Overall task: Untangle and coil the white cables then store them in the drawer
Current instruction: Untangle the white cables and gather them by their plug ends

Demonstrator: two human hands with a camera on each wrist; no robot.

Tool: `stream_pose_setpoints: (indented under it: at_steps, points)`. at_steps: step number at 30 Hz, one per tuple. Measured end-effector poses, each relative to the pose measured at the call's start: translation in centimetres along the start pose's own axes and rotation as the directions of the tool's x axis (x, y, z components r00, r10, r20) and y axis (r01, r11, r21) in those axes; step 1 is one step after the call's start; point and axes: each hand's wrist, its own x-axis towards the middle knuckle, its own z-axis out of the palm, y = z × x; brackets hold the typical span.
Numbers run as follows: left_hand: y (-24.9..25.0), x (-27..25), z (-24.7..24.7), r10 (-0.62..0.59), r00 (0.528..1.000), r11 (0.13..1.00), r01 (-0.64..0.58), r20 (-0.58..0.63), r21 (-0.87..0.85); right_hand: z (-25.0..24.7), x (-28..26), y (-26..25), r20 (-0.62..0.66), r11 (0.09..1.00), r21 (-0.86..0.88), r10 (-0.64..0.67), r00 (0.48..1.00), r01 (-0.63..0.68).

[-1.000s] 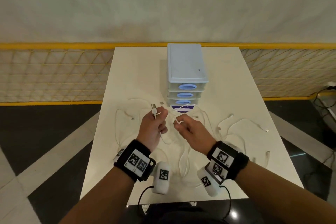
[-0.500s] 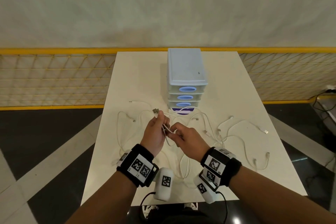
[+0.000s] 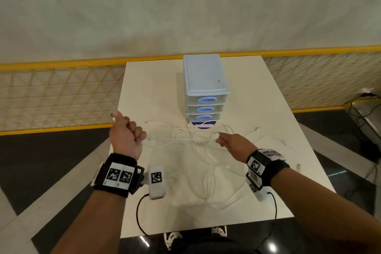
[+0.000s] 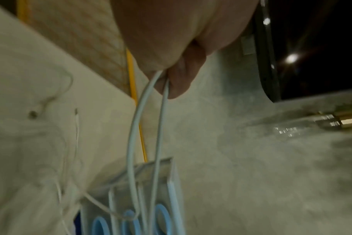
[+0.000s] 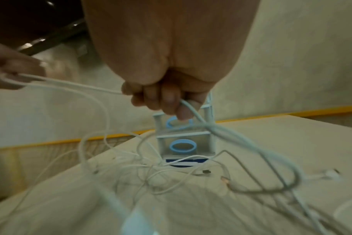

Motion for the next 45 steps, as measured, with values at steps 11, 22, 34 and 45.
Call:
stream_pose_setpoints:
  at_steps: [11, 22, 34, 45]
  points:
    - [-8.1, -4.2, 2.1, -0.131, 0.95, 0.66, -0.131, 0.285, 0.74, 1.5, 0.2, -7.2, -0.33, 0.952, -0.137, -0.305, 0.893, 0.274]
    - [-5.8, -2.3, 2.0, 0.049, 0.995, 0.806, -0.093, 0.09, 0.585, 1.5, -0.6, -5.0, -0.043, 0.998, 0.0, -0.056, 0.997, 0.056]
    - [-5.8, 0.2, -1.4, -0.161, 0.986, 0.797, 0.151, -0.035, 0.585, 0.0, -0.4, -1.7, -0.279, 0.987, -0.134, 0.05, 0.959, -0.091]
    - [-8.9, -3.4, 1.7, -0.251, 0.929, 0.875, 0.098, 0.273, 0.474, 3.1, -1.1, -7.8, -0.073, 0.978, -0.143, -0.164, 0.984, 0.152]
